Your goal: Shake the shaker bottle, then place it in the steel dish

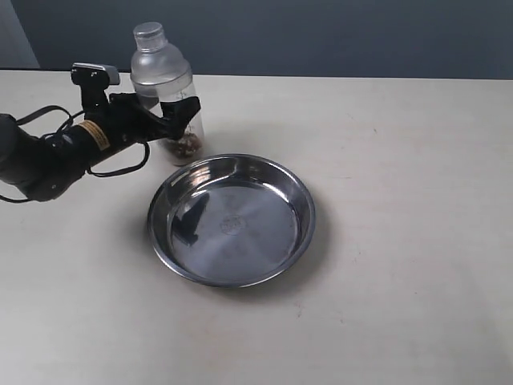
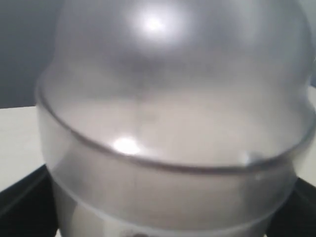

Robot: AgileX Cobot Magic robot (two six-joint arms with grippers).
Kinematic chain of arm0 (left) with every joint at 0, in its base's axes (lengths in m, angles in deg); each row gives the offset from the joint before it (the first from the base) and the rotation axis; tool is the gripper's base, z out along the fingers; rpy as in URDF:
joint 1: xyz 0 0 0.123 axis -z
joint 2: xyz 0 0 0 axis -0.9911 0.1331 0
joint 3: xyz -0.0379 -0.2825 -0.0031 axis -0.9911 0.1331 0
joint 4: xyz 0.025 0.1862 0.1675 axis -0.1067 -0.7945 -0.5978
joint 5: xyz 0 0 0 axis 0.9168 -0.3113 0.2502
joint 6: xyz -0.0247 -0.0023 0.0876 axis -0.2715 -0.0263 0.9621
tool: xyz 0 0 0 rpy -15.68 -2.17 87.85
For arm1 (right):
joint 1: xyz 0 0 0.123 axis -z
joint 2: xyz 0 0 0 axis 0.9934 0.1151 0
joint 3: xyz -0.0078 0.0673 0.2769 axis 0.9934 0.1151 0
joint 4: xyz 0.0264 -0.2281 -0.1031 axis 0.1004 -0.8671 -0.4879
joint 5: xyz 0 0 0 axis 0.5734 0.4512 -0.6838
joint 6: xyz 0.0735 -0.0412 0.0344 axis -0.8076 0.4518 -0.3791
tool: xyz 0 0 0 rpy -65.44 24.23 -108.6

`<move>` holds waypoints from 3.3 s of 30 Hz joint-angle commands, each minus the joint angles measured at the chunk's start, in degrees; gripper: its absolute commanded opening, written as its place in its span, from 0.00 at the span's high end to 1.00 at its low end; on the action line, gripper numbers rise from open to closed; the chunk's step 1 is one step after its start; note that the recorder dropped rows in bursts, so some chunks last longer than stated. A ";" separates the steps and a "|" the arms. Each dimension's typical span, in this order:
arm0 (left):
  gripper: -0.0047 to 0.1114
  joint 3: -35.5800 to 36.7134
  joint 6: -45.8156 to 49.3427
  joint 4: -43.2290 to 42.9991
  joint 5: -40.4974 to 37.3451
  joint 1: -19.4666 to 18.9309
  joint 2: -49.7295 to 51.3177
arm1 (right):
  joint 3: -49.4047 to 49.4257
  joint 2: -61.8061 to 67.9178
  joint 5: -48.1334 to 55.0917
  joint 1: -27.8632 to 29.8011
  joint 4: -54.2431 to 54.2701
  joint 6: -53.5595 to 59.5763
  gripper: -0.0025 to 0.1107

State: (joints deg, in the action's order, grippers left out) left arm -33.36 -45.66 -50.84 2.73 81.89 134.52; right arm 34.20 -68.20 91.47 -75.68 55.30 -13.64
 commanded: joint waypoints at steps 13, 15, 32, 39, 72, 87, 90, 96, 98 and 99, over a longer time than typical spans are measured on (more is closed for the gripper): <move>0.96 14.98 -45.88 -43.50 -32.79 12.20 -49.01 | 0.07 -0.27 -0.75 0.20 0.04 0.11 0.99; 0.96 13.13 -45.76 -42.47 -33.15 13.66 -54.66 | 0.07 -0.27 -0.75 0.20 0.04 0.11 0.99; 0.96 20.56 -46.80 -40.67 -30.30 21.12 -57.23 | 0.07 -0.27 -0.75 0.20 0.04 0.11 0.99; 0.96 23.55 -44.73 -38.96 -41.24 22.32 -54.19 | 0.07 -0.27 -0.75 0.20 0.04 0.11 0.99; 0.96 21.10 -41.67 -40.22 -40.46 25.73 -48.41 | 0.07 -0.27 -0.75 0.20 0.04 0.11 0.99; 0.96 14.27 -34.04 -13.20 -66.10 26.40 -45.44 | 0.07 -0.27 -0.75 0.20 0.04 0.11 0.99; 0.96 15.07 -33.01 -21.06 -42.26 29.17 -46.15 | 0.07 -0.27 -0.75 0.20 0.04 0.11 0.99; 0.96 10.85 -32.40 -10.53 -66.33 29.45 -44.16 | 0.07 -0.27 -0.75 0.20 0.04 0.11 0.99; 0.96 11.40 -28.43 -4.61 -61.05 28.64 -43.43 | 0.07 -0.27 -0.75 0.20 0.04 0.11 0.99; 0.96 12.48 -21.98 -7.93 -55.41 31.18 -44.09 | 0.07 -0.27 -0.75 0.20 0.04 0.11 0.99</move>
State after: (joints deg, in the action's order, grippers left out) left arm -21.95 -75.67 -62.98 -56.28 111.37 90.56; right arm 34.20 -68.20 91.47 -75.68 55.30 -13.64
